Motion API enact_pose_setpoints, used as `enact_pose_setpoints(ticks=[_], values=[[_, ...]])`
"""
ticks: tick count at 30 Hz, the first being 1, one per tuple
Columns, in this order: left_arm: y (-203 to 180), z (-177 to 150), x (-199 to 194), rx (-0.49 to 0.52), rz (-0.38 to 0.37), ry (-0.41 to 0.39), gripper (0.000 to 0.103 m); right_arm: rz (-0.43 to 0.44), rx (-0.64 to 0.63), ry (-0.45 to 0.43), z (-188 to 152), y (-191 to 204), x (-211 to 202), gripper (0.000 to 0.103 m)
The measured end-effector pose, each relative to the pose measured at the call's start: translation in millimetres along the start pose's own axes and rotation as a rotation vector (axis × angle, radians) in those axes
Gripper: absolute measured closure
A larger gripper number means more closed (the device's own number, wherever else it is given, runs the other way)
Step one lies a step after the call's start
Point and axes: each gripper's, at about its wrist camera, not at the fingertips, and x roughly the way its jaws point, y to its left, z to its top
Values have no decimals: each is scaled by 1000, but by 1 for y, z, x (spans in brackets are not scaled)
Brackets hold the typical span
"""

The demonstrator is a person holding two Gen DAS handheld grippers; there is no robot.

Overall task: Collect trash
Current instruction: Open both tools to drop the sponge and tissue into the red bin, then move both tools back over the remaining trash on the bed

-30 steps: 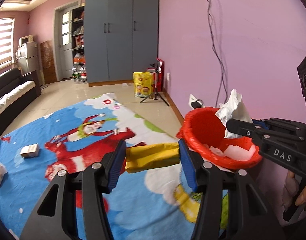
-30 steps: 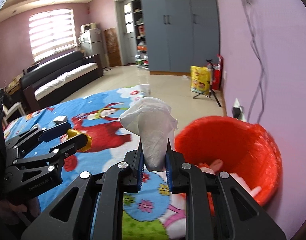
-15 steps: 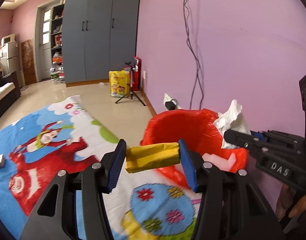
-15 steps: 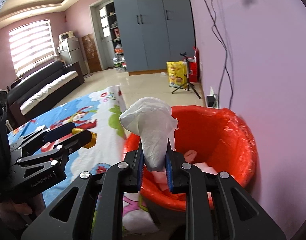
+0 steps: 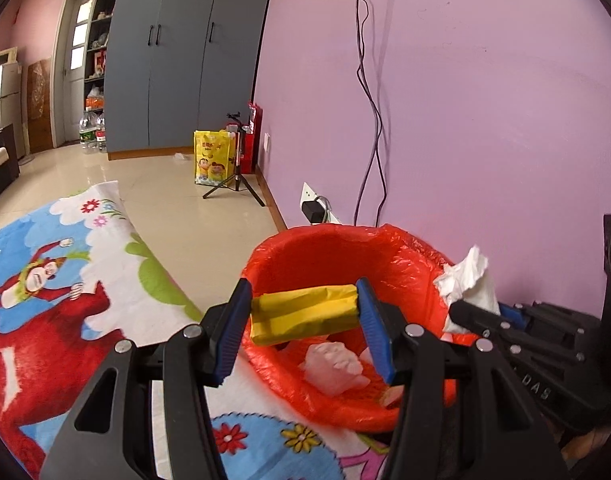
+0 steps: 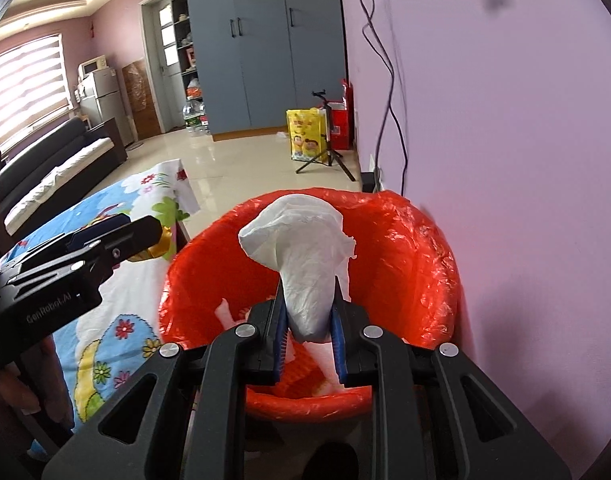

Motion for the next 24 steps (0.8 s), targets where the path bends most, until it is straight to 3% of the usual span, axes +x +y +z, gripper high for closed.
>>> enact_pose_setpoints(ticks=[10, 13, 14, 15, 24], values=[[-8, 10, 13, 28, -16, -18, 51, -12, -6, -3, -3, -1, 8, 80], [-6, 12, 15, 35, -8, -22, 41, -29, -8, -2, -3, -2, 9, 64], [-7, 12, 15, 42, -3, -25, 40, -39, -7, -7, -4, -2, 8, 51], [-7, 12, 16, 50, 1, -26, 39, -51, -6, -14, -4, -3, 6, 45], [2, 10, 10, 56, 42, -35, 28, -67, 8, -49, 1, -10, -4, 45]])
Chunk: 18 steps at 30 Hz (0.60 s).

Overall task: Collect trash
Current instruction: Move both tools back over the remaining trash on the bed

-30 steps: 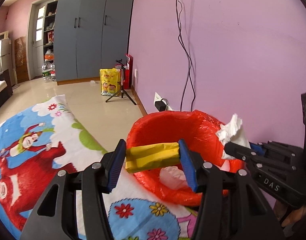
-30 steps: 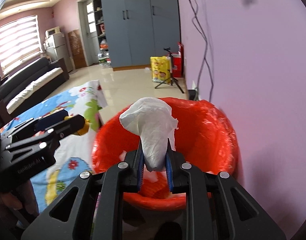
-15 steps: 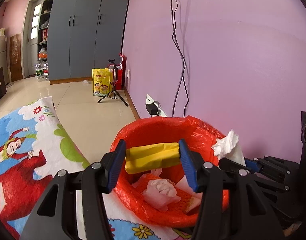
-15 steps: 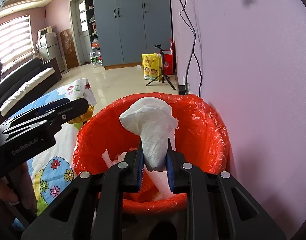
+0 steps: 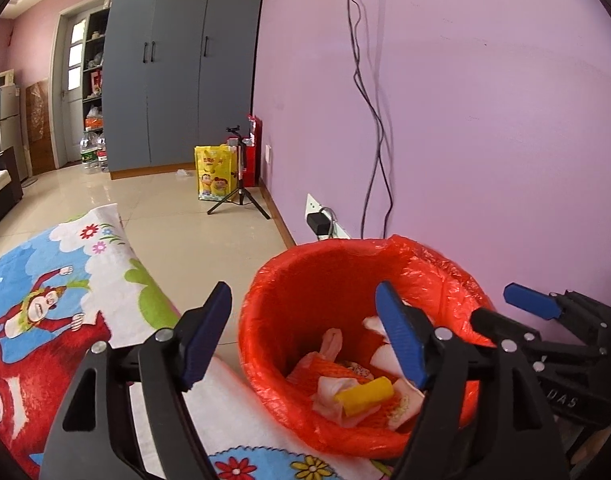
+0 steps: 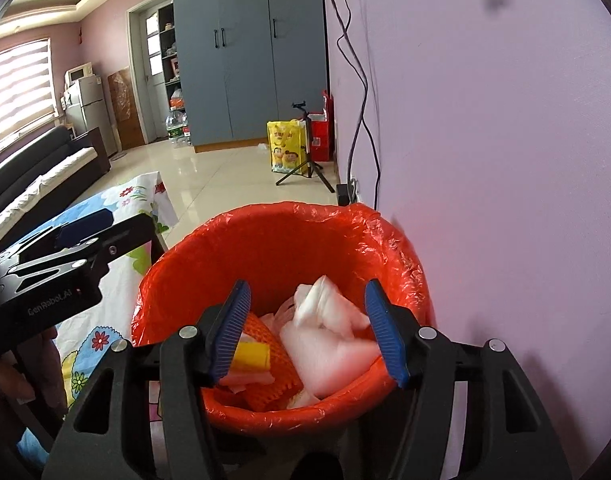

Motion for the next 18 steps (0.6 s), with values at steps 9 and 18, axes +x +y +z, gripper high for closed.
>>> enact_pose_setpoints(ticks=[9, 18], values=[[30, -8, -32, -49, 119, -2, 5, 20, -36, -2, -1, 15, -5, 39], [78, -30, -96, 25, 259, -22, 5, 129, -62, -2, 7, 72, -10, 30]])
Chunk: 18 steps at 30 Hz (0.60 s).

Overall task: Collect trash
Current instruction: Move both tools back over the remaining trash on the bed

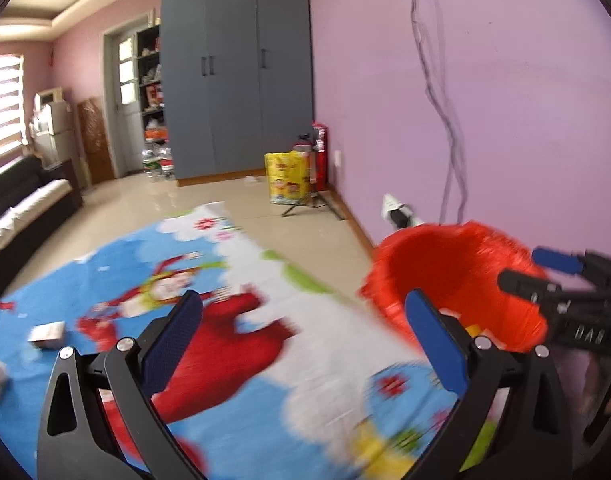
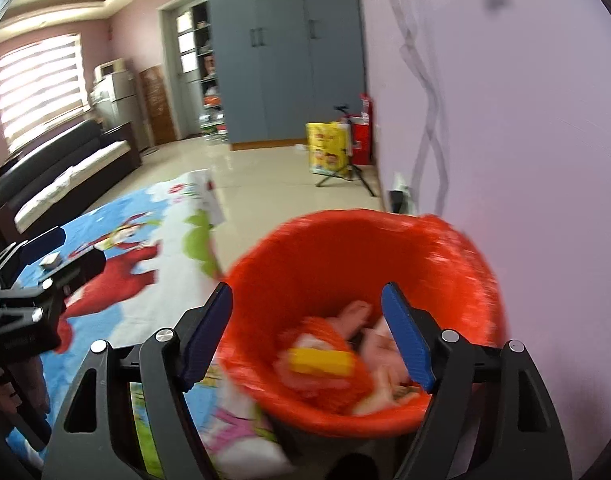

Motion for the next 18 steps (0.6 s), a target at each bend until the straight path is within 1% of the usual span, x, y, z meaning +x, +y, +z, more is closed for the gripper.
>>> enact_pose_setpoints(ticks=[4, 6, 9, 10, 12, 13, 16, 18], values=[[49, -12, -27, -37, 54, -10, 5, 70, -58, 10, 4, 46, 6, 30], [75, -19, -41, -44, 102, -11, 5, 122, -90, 14, 6, 76, 8, 30], [115, -31, -58, -22, 190, 25, 5, 191, -145, 19, 8, 118, 14, 29], [134, -39, -65, -21, 222, 39, 5, 206, -160, 22, 7, 128, 15, 29], [158, -50, -70, -29, 246, 71, 5, 254, -210, 37, 4, 161, 22, 29], [176, -58, -72, -40, 277, 95, 5, 268, -234, 44, 2, 174, 24, 29], [219, -80, -75, -72, 333, 146, 6, 303, -296, 59, -4, 207, 27, 29], [246, -88, -78, -119, 358, 176, 9, 320, -327, 67, -7, 232, 31, 29]])
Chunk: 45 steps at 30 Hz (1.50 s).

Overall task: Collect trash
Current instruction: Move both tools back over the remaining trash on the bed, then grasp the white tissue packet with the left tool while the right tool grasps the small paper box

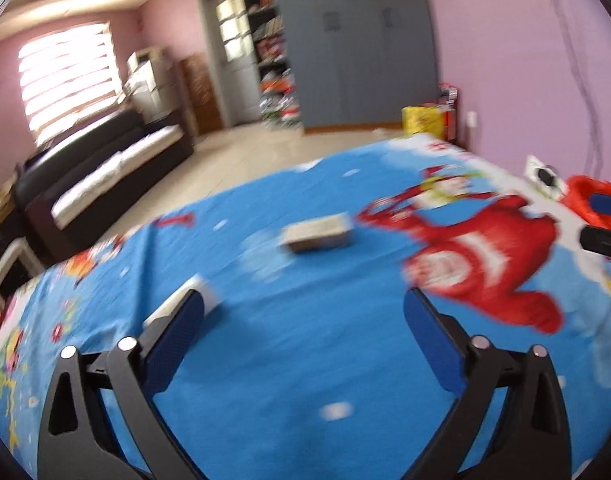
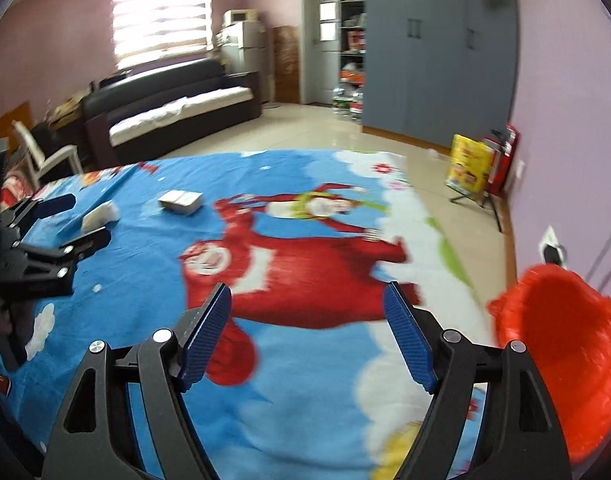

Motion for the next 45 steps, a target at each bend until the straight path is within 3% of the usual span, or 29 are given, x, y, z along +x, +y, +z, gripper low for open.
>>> enact_pose_setpoints(ticks=[2, 7, 10, 15, 19, 28, 35, 37, 39, 45], values=[[27, -3, 4, -63, 17, 19, 9, 28, -10, 3, 6, 16, 10, 29], [54, 2, 6, -94, 42, 12, 9, 84, -47, 18, 29, 57, 43, 28], [67, 6, 15, -125, 16, 24, 9, 105, -59, 45, 36, 74, 66, 28], [74, 2, 34, -68, 27, 72, 11, 132, -71, 92, 57, 91, 108, 28], [94, 1, 45, -133, -22, 108, 15, 150, -94, 146, 72, 105, 145, 28], [99, 0, 64, -161, -37, 157, 19, 192, -213, 256, 94, 139, 204, 28], [97, 3, 67, -163, -29, 164, 26, 193, -250, 267, 107, 149, 225, 28], [95, 3, 68, -159, -33, 169, 30, 222, -253, 262, 107, 150, 225, 42], [98, 3, 70, -175, -36, 173, 30, 229, -264, 255, 106, 150, 220, 62], [98, 2, 72, -186, -43, 183, 31, 223, -311, 234, 87, 150, 192, 64]])
